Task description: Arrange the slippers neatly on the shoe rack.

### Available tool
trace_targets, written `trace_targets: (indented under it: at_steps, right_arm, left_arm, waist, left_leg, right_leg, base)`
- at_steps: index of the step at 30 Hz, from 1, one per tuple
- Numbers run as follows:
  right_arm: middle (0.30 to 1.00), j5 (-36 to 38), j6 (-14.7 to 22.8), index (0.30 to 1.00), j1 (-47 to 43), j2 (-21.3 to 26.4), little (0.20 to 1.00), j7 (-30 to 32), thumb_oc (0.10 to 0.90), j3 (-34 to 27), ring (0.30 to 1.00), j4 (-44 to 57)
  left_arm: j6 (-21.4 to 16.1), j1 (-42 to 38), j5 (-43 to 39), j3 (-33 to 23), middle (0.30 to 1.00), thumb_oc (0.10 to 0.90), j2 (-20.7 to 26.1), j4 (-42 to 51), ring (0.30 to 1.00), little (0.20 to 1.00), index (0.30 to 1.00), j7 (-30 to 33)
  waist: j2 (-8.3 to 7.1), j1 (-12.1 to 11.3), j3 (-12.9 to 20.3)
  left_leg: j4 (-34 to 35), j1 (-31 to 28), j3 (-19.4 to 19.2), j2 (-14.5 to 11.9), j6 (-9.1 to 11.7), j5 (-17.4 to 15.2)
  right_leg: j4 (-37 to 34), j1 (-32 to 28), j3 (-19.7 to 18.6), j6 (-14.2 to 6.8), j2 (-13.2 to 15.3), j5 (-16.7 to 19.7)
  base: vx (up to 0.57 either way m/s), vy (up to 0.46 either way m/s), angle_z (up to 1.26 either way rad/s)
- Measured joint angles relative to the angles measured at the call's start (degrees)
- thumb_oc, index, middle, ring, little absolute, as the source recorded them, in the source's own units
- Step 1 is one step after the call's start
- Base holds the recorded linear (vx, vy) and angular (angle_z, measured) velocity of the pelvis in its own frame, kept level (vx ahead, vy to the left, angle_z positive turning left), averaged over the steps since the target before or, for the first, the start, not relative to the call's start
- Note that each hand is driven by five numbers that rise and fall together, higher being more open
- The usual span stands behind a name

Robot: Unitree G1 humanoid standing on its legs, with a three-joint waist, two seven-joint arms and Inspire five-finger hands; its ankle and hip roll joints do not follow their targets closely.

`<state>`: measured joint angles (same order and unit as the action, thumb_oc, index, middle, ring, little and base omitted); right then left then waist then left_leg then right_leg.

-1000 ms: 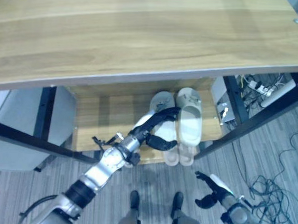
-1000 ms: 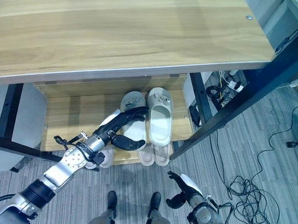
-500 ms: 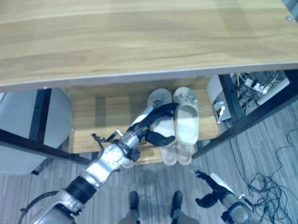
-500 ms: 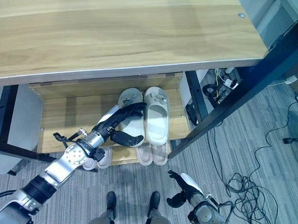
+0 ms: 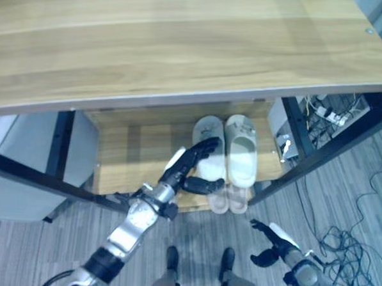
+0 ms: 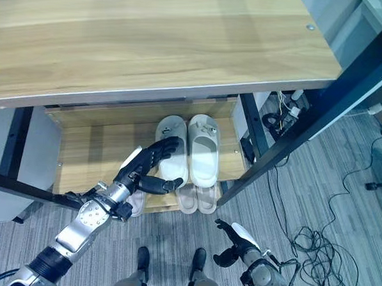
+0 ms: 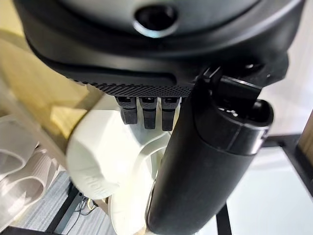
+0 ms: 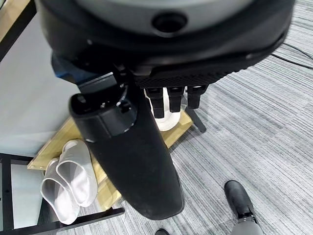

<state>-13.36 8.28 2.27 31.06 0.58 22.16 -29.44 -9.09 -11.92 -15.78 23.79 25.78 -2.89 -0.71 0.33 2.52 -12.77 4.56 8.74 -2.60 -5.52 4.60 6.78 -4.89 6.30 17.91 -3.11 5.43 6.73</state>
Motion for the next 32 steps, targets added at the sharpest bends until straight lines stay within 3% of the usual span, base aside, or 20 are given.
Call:
trace_targets:
  at_steps: [7,15,20,24,32]
  right_arm:
    - [0.9,-0.16,-0.12,0.9,0.58,-3.03,0.9,0.76,0.8,0.06,0.9,-1.67]
    - [0.9,-0.13,-0.76,0.9,1.72,-6.99,0.9,1.55,0.8,-0.02,0.9,-9.58]
    - [0.9,0.13,-0.88,0.9,2.83,-8.43,0.9,2.0,0.8,-0.51,0.9,-13.71]
    - [0.9,1.31,-1.05,0.9,3.65,-9.48,0.9,2.54,0.8,-1.15,0.9,-18.91]
    - [0.9,7.02,-1.49,0.9,2.9,-14.65,0.9,3.25,0.8,-4.49,0.9,-30.18]
  left_arm:
    - [0.09,8.06,-6.64,-1.4,0.9,0.8,-0.09,5.89,0.9,0.9,0.9,-2.49]
    - [0.65,21.03,-8.79,-3.97,0.9,0.8,-0.25,1.79,0.9,0.9,0.9,-4.95]
    - [1.98,27.37,-8.1,-4.92,0.9,0.8,-0.49,-12.78,0.9,0.9,0.9,-5.04]
    - [3.19,29.18,-3.35,-8.25,0.9,0.8,-4.28,-28.88,0.9,0.9,0.9,-3.69]
    - [2.38,19.58,10.1,-12.84,0.9,0.8,-10.23,-54.54,0.9,0.9,0.9,2.26]
  waist:
    - [-0.33,-1.76,0.18]
    - [-0.9,-4.42,2.77]
    - [-0.45,-6.99,5.46]
    - [-0.71,-8.06,7.54]
    - [-1.14,-8.83,10.05]
  left_leg:
    - [0.19,-0.88,1.7,0.05,-0.05,0.18]
    - [0.16,-3.77,4.5,0.68,-0.23,0.13]
    - [0.24,-4.94,5.18,0.78,-0.45,-1.17]
    - [0.24,-5.52,5.52,0.89,-1.3,-0.71]
    - [0.24,-6.06,5.72,0.88,-1.54,-0.75]
  right_leg:
    - [0.01,-2.16,1.69,-0.17,-0.04,-0.22]
    - [-0.04,-6.52,4.66,-0.55,0.21,-1.46]
    - [-0.04,-8.79,6.15,-1.15,0.53,-2.61]
    - [-0.06,-10.19,7.84,-1.35,0.81,-3.13]
    - [-0.06,-11.35,8.94,-1.46,0.88,-3.6]
  base:
    - [-0.02,-0.043,0.12]
    - [-0.01,-0.047,0.19]
    - [0.0,-0.021,0.17]
    - [0.01,-0.014,0.2]
    - [0.01,0.004,0.08]
